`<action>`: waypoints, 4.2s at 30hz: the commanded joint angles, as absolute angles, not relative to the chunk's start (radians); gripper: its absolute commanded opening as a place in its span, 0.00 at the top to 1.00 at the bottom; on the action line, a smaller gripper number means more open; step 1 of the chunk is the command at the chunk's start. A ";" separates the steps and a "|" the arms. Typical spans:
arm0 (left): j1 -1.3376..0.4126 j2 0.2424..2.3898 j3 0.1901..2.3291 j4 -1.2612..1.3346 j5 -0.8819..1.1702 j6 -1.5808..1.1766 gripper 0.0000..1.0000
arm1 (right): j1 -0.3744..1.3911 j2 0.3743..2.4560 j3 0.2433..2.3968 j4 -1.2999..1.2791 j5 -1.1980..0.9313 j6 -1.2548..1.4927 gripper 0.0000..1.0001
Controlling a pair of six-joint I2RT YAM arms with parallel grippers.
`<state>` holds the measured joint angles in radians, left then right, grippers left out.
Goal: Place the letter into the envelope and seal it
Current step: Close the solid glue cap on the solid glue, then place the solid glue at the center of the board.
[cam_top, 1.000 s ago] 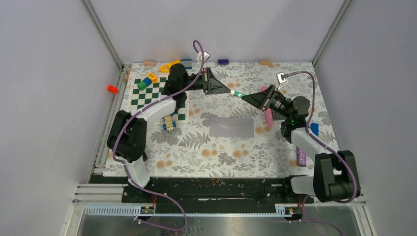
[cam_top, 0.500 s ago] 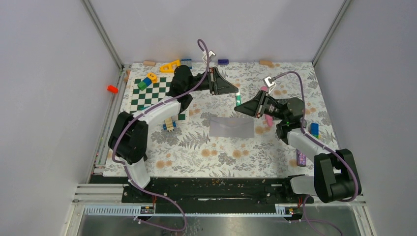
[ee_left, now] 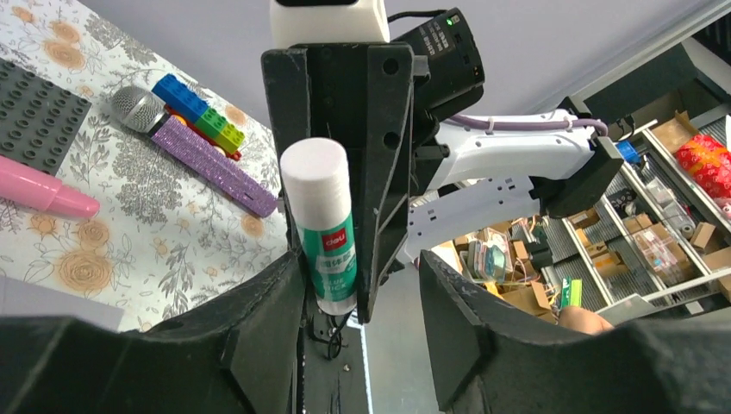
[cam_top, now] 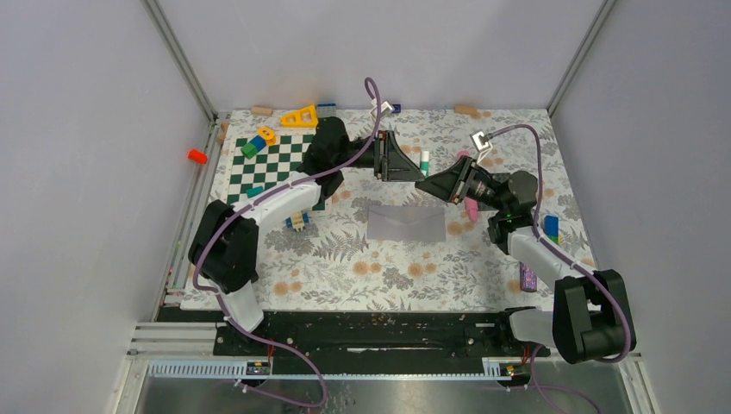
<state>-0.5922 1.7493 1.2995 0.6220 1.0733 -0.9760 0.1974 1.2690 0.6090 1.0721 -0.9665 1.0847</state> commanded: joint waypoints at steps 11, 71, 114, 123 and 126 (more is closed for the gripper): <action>-0.596 1.760 1.343 0.581 1.156 -0.955 0.46 | 0.211 1.239 0.652 1.054 -0.978 0.870 1.00; -0.587 1.856 1.844 -0.669 1.028 0.010 0.44 | 0.289 1.243 0.715 0.652 -1.089 0.519 1.00; -0.569 1.813 1.805 -0.709 0.956 0.087 0.81 | 0.261 1.234 0.764 0.569 -1.092 0.508 0.02; -0.503 1.728 1.660 -0.746 0.715 0.278 0.82 | 0.127 1.048 0.789 0.141 -0.916 0.142 0.01; -0.499 1.682 1.541 -0.643 0.589 0.328 0.82 | 0.127 0.977 0.756 0.113 -0.847 0.061 0.00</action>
